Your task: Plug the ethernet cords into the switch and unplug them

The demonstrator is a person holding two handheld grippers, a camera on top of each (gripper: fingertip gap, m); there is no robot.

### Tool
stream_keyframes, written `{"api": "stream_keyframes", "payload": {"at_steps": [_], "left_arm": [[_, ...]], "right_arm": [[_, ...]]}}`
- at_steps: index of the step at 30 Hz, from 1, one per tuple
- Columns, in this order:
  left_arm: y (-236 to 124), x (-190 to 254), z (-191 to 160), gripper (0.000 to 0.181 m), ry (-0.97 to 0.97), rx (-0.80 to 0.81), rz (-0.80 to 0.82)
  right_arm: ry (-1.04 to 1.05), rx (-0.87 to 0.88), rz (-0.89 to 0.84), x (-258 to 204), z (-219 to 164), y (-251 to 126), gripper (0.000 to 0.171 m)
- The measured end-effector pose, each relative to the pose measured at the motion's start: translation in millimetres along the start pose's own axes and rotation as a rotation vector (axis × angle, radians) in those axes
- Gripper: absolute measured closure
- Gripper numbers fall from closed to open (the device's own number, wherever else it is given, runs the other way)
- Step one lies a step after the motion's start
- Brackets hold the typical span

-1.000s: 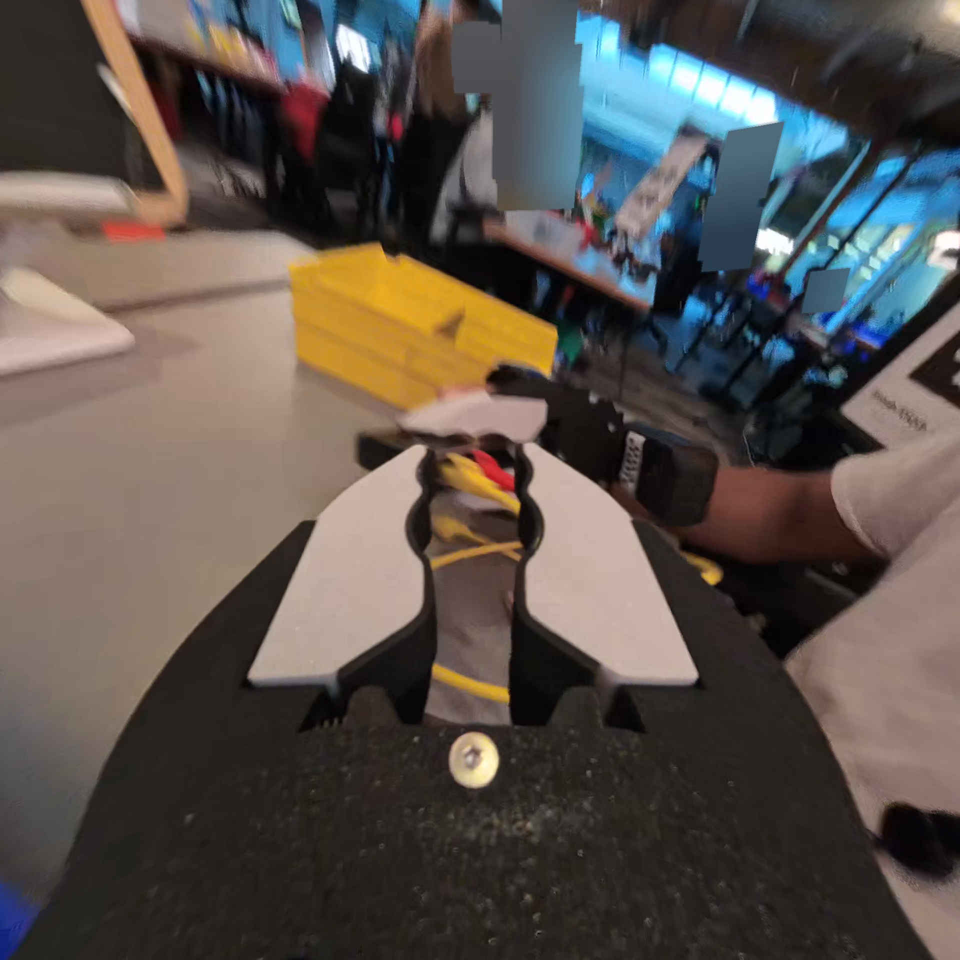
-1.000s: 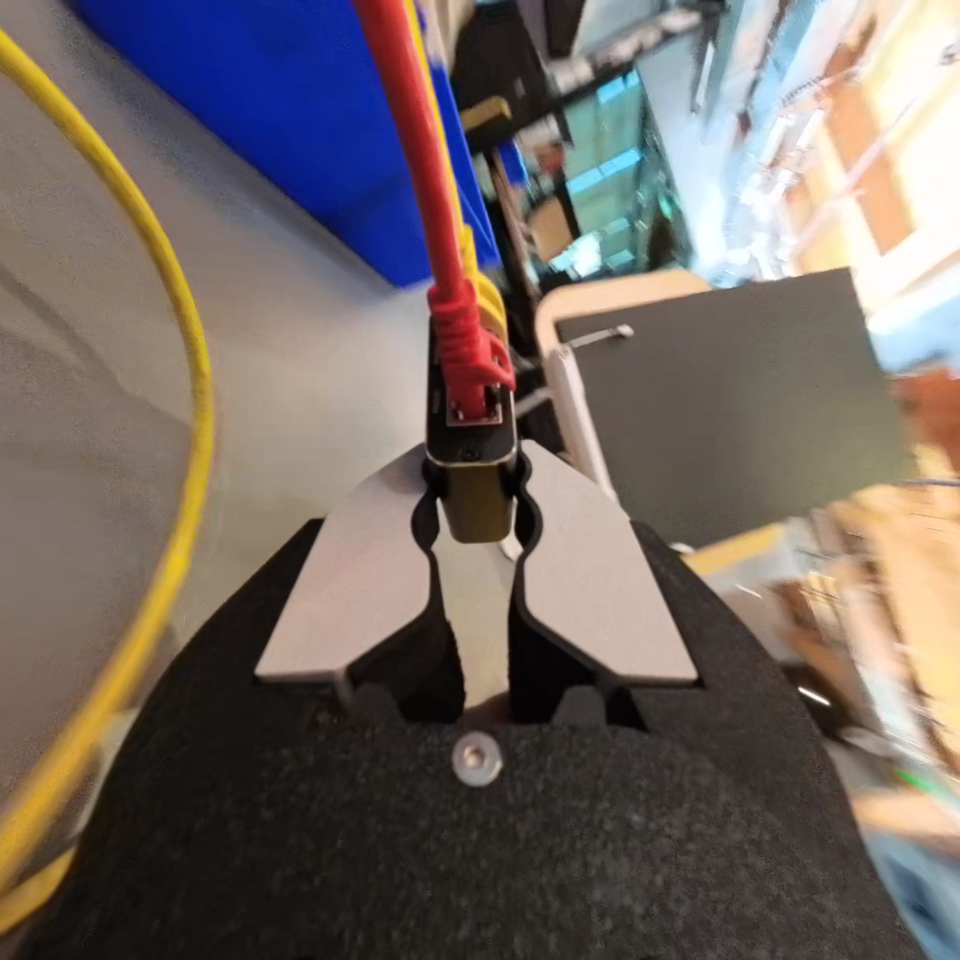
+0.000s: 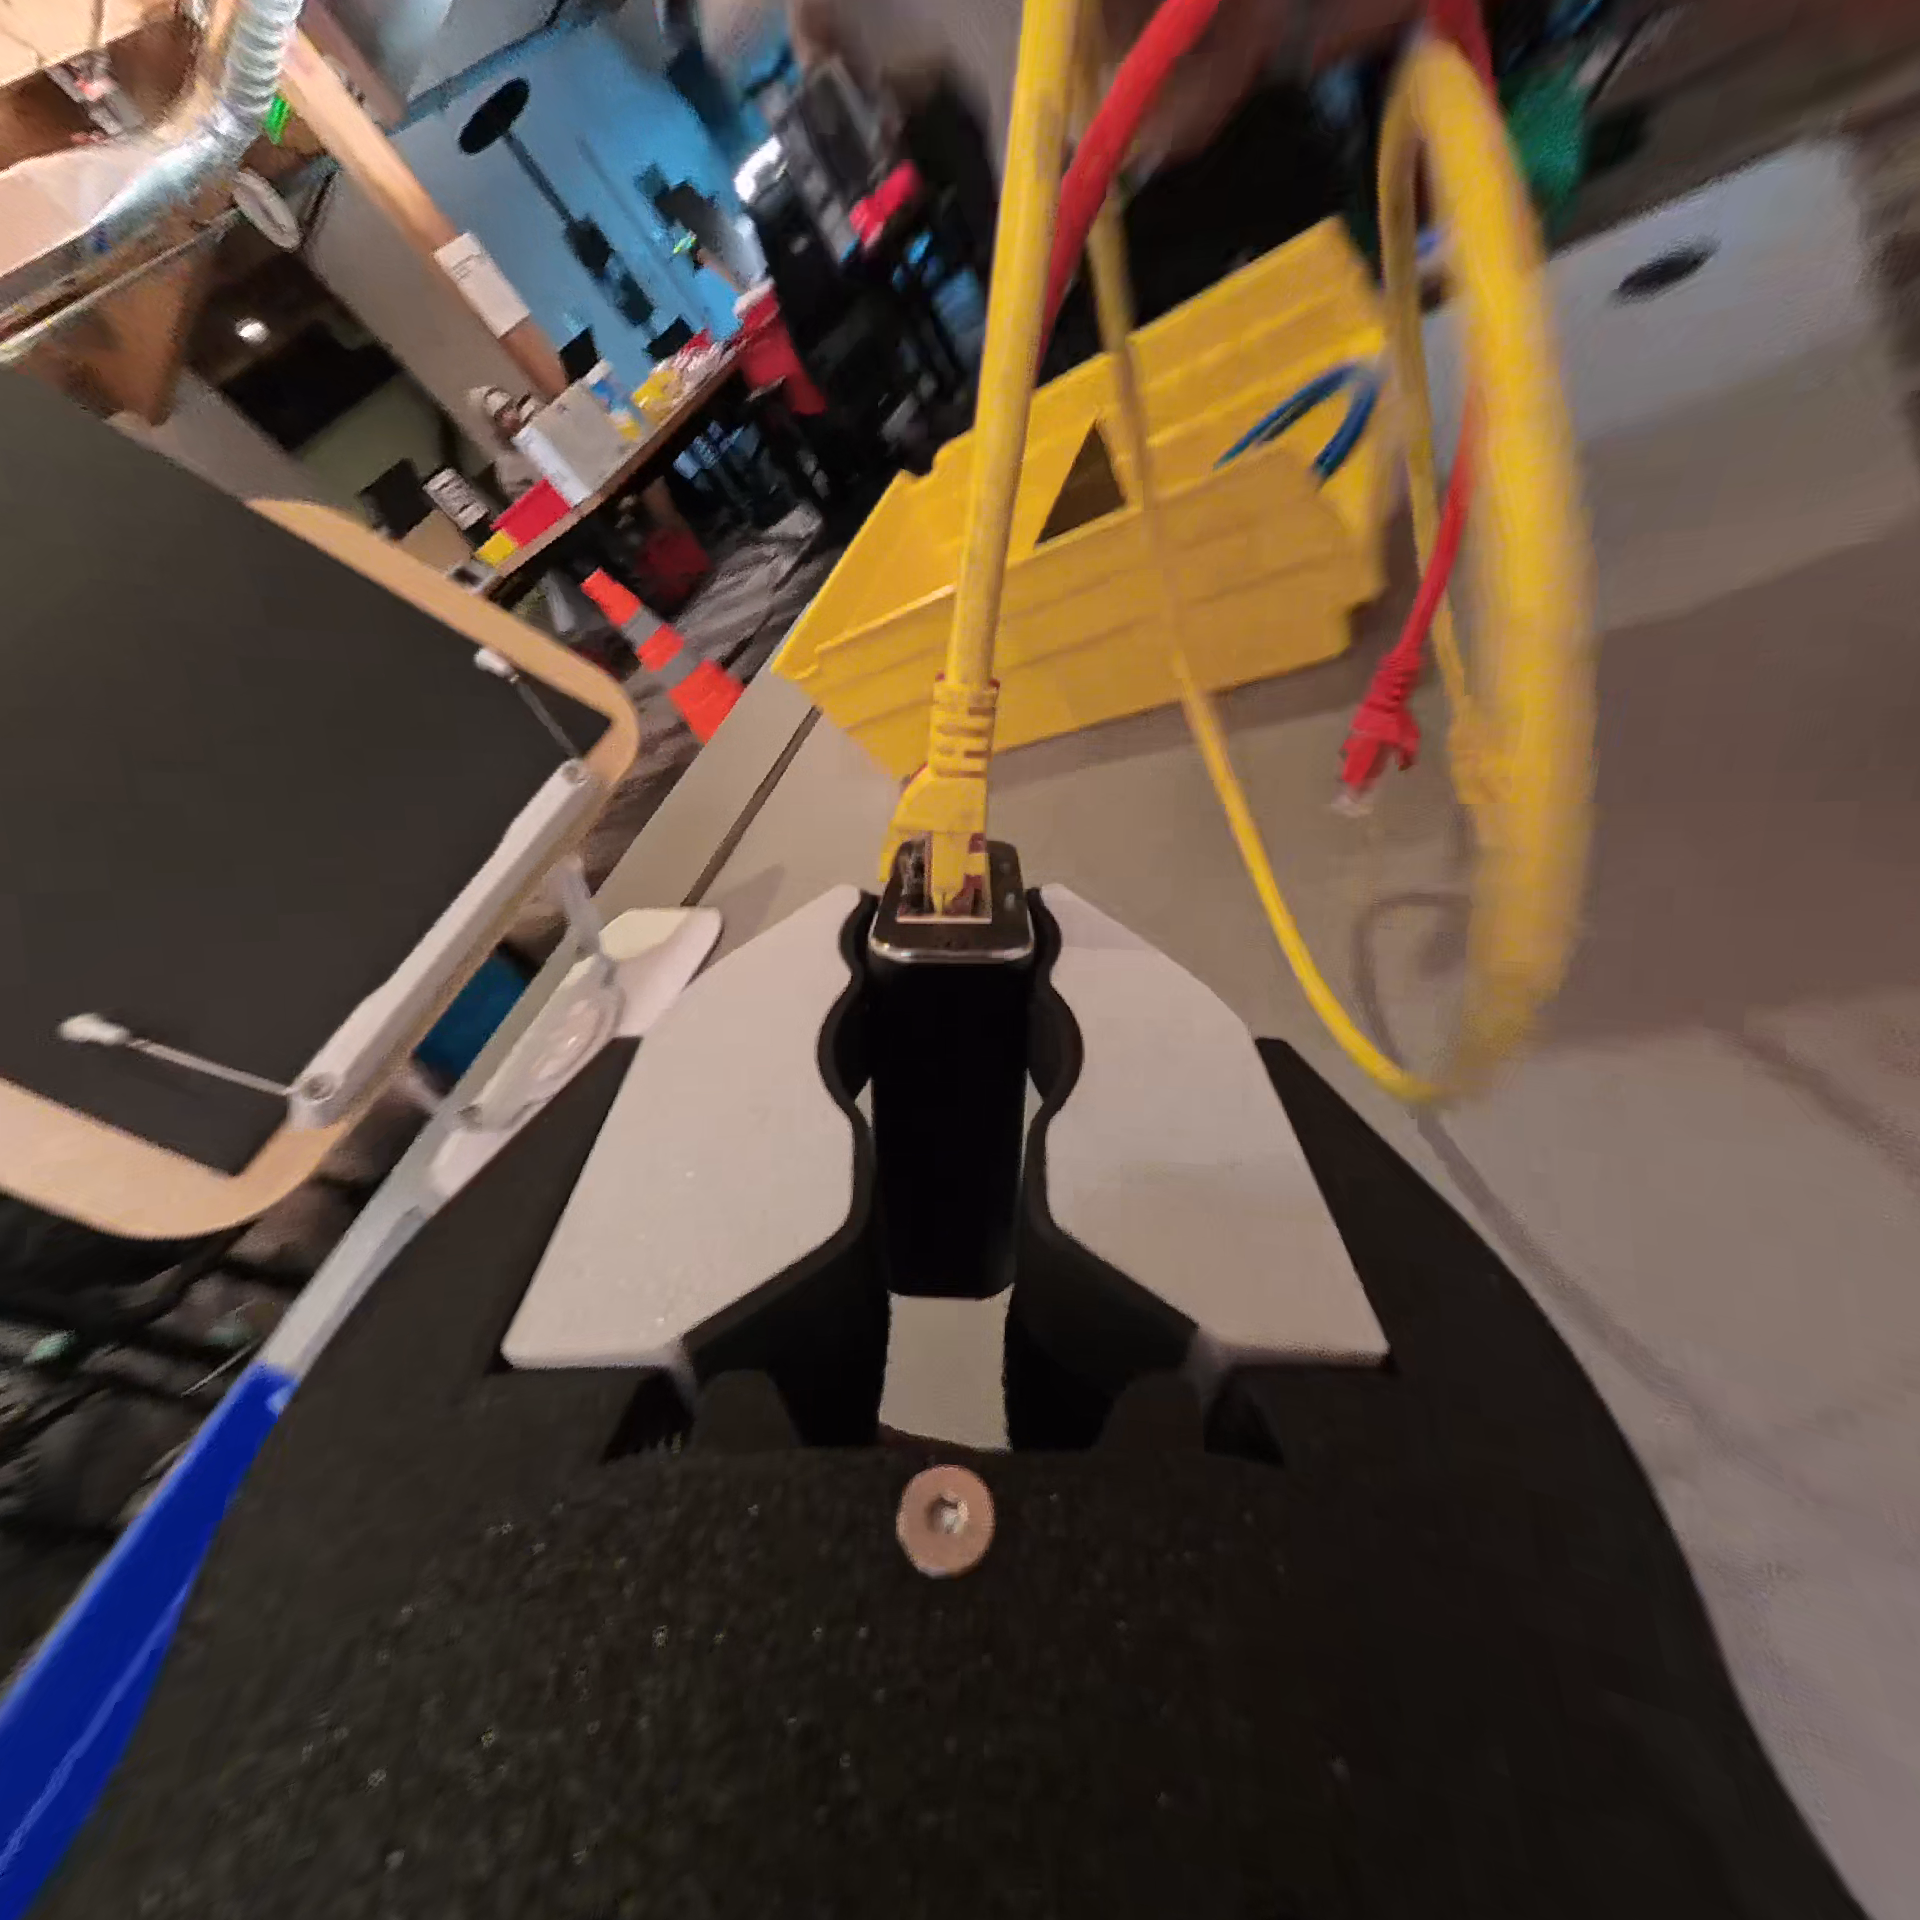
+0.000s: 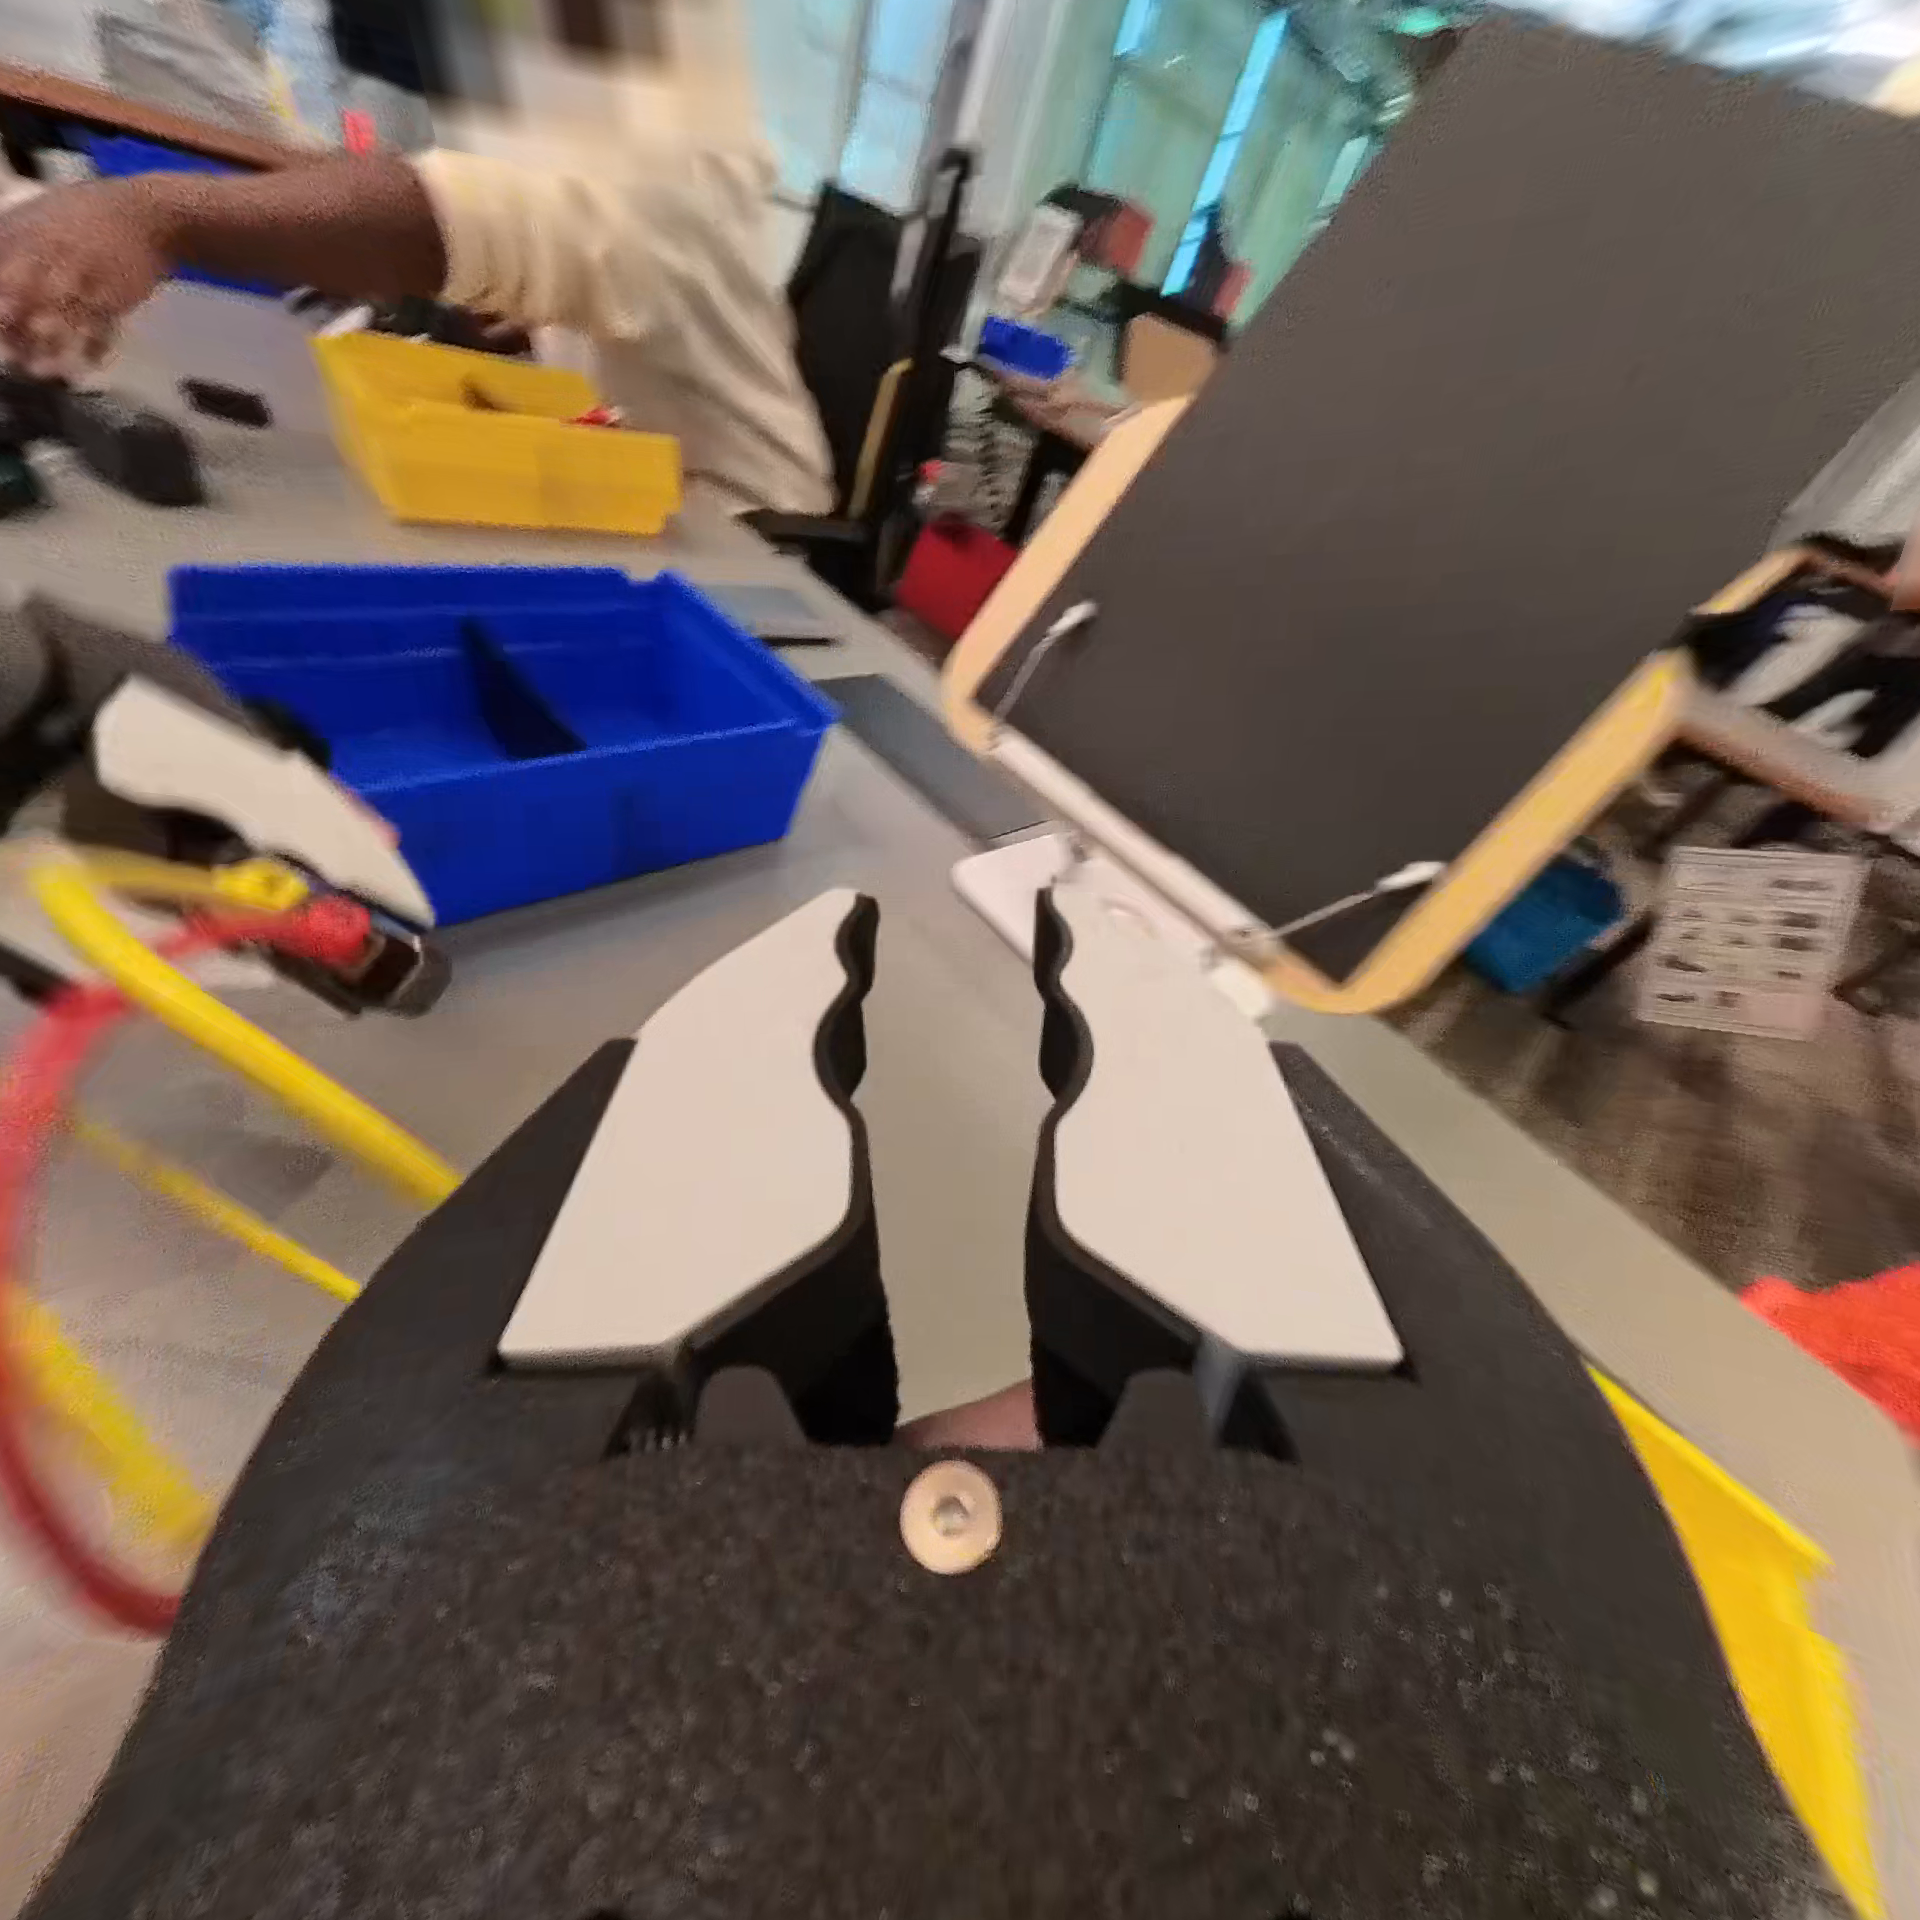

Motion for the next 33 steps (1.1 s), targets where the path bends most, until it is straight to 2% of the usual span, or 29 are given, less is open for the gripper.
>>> {"api": "stream_keyframes", "payload": {"at_steps": [2,5,8,11,13,19,28,33], "left_arm": [[17.7,-2.1,-11.9,0.155,0.066,-0.071,0.047],[50.1,-7.8,-30.0,0.155,0.163,-0.142,0.080],[75.8,-4.5,-43.3,0.155,0.264,-0.175,0.090],[90.7,3.8,-54.0,0.155,0.377,-0.164,0.093],[96.7,8.2,-58.3,0.155,0.415,-0.140,0.095],[96.7,12.5,-70.3,0.155,0.511,-0.137,0.116],[100.9,17.8,-88.8,0.155,0.559,-0.198,0.130],[100.0,19.3,-86.6,0.155,0.584,-0.195,0.137]], "right_arm": [[-0.039,0.028,-0.063,14.7,24.8,-25.4,0.142],[-0.102,0.006,0.072,-8.6,35.5,-43.9,0.144],[-0.259,-0.176,0.269,-66.5,-5.0,-25.7,0.142],[-0.605,-0.440,0.257,-91.5,-70.2,1.2,0.140],[-0.750,-0.476,0.291,-97.9,-91.1,16.4,0.143],[-0.849,-0.420,0.439,-98.3,-109.2,48.4,0.147],[-0.956,-0.492,0.470,-107.6,-141.6,67.9,0.147],[-0.949,-0.501,0.473,-105.4,-139.7,71.9,0.154]]}}
Point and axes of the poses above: each gripper's, where its closed fingertips meet, y out along the fingers, z out of its top, x = y × z across the jaws, the point moved 5 cm from there along -y, back along the fingers, and after that the axes turned 6 degrees about x, right-handed, at the moved point
